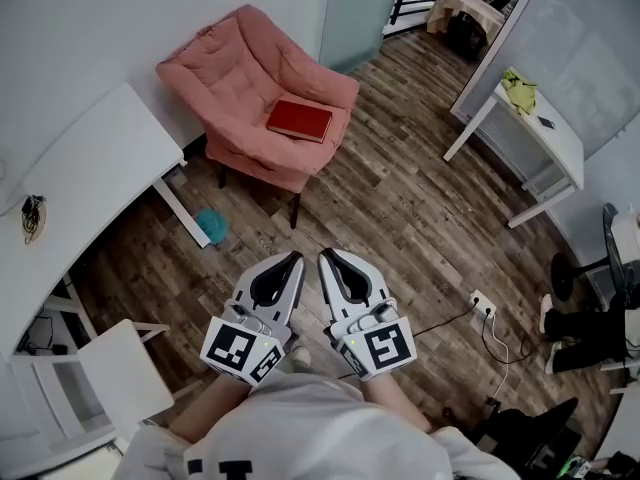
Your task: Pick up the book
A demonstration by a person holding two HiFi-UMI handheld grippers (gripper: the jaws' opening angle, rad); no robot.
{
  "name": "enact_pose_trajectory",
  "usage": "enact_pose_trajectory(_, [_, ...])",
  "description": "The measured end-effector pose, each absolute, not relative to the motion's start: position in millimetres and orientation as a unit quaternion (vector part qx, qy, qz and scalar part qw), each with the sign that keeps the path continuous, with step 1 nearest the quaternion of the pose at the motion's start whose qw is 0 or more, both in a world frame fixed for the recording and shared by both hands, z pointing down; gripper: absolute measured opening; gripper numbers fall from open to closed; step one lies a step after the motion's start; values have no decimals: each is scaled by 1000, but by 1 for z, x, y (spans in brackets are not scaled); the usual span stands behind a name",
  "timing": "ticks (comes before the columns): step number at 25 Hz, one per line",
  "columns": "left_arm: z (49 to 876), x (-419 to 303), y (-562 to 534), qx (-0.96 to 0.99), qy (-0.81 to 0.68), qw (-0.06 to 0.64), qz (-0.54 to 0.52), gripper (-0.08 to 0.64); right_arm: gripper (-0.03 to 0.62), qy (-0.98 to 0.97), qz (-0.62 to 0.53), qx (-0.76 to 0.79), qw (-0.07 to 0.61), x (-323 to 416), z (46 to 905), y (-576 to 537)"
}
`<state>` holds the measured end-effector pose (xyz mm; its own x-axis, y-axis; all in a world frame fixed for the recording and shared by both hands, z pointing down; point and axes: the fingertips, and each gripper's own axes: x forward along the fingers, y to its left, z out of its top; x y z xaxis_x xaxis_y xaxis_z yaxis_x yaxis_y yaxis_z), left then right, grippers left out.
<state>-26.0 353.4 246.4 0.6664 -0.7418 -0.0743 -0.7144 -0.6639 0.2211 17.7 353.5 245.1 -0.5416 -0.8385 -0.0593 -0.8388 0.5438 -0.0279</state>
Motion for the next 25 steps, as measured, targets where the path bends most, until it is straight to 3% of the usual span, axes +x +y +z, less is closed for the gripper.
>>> enact_pose_trajectory(9, [251,-26,284,908,-402,85,-78,2,35,875,8,-484,20,21,257,289])
enact_pose_trajectory(25, [251,-32,67,925,-366,85,-62,2,35,850,3,-526,27,17,251,73])
